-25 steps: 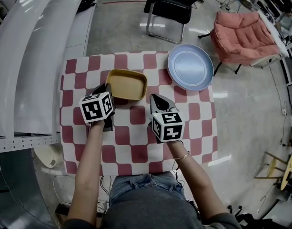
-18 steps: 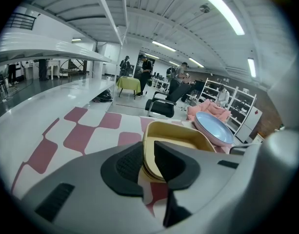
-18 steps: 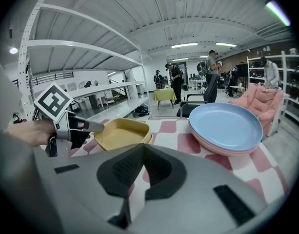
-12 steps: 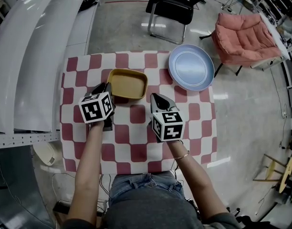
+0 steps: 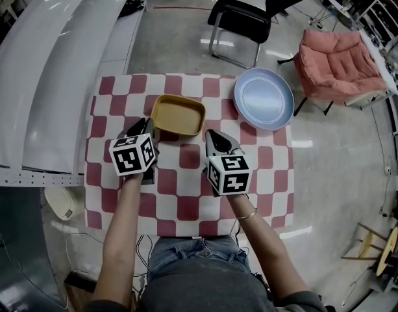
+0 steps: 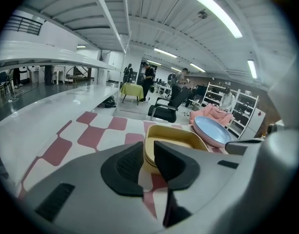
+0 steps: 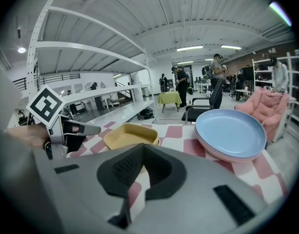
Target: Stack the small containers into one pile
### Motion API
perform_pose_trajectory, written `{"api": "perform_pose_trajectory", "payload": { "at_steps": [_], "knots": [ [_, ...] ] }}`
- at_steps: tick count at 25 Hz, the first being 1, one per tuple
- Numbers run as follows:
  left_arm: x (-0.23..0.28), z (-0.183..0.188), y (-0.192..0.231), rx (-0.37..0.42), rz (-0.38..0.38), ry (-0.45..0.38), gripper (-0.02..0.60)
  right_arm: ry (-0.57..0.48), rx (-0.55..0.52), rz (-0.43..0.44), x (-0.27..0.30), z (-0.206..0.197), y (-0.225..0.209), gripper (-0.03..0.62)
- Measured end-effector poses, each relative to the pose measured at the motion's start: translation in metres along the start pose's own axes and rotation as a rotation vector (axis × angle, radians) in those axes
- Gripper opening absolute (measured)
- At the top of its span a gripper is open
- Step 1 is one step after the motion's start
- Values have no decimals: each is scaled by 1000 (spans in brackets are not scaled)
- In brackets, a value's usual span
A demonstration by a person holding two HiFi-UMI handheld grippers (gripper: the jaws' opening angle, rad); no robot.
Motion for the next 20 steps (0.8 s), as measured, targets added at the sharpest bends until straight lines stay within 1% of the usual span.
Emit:
{"api": "perform_pose_trajectory", "payload": {
  "at_steps": [9, 13, 17, 20],
  "knots": [
    [-30, -2, -1, 1, 49, -47, 42, -27, -29, 35, -15, 9, 8, 9],
    [-46, -3, -3, -1, 73, -80, 34, -39, -39, 51, -23, 11, 9, 9],
    [-62, -4, -9, -14, 76, -111, 28, -51, -53, 62, -32, 13, 9, 9],
    [-74, -3, -14, -4, 86, -137, 26, -59, -67, 70, -38, 14, 8, 9]
  ]
}}
Point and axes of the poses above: the fingertips, and each gripper's own axes: x forward along the fingers, y to its left, z out of its top, the point moved 1 cm from there along -x, backward along the fingers, and after that the axes turned 5 degrees about x, right-handed, at the moved point
